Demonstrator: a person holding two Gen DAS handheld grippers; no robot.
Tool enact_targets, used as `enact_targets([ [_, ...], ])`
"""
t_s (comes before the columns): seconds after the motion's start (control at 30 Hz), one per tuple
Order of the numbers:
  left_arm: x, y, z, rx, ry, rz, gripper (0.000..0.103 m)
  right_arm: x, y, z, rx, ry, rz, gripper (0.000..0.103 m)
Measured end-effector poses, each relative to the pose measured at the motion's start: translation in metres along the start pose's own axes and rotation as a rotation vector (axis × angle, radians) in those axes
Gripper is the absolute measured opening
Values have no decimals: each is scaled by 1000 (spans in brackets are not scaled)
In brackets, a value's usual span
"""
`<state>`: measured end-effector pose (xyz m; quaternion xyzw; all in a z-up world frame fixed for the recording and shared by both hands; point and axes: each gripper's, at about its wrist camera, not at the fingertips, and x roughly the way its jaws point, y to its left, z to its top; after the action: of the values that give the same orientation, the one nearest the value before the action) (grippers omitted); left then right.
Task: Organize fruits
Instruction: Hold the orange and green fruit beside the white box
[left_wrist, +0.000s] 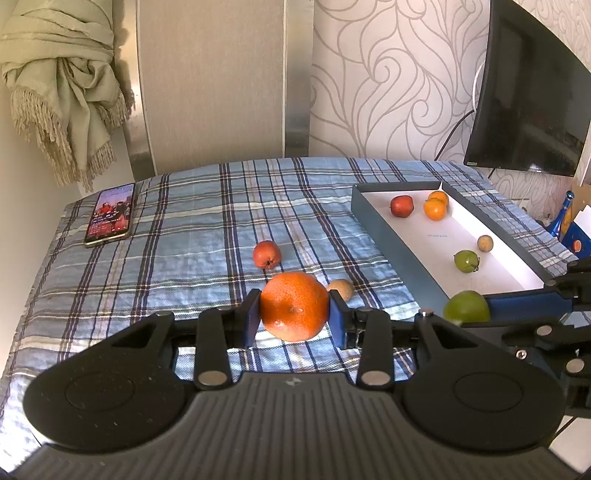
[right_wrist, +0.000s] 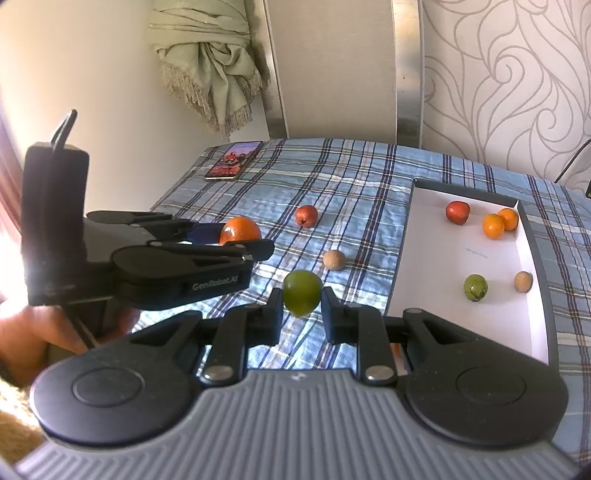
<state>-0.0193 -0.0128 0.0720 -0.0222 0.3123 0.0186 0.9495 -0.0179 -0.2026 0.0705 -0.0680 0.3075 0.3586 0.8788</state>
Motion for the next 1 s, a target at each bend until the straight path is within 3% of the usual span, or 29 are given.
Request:
enact_targets([
  [1.0, 10, -14, 1, 23, 13, -29, 43, -5, -13, -4, 50, 0, -34, 25],
])
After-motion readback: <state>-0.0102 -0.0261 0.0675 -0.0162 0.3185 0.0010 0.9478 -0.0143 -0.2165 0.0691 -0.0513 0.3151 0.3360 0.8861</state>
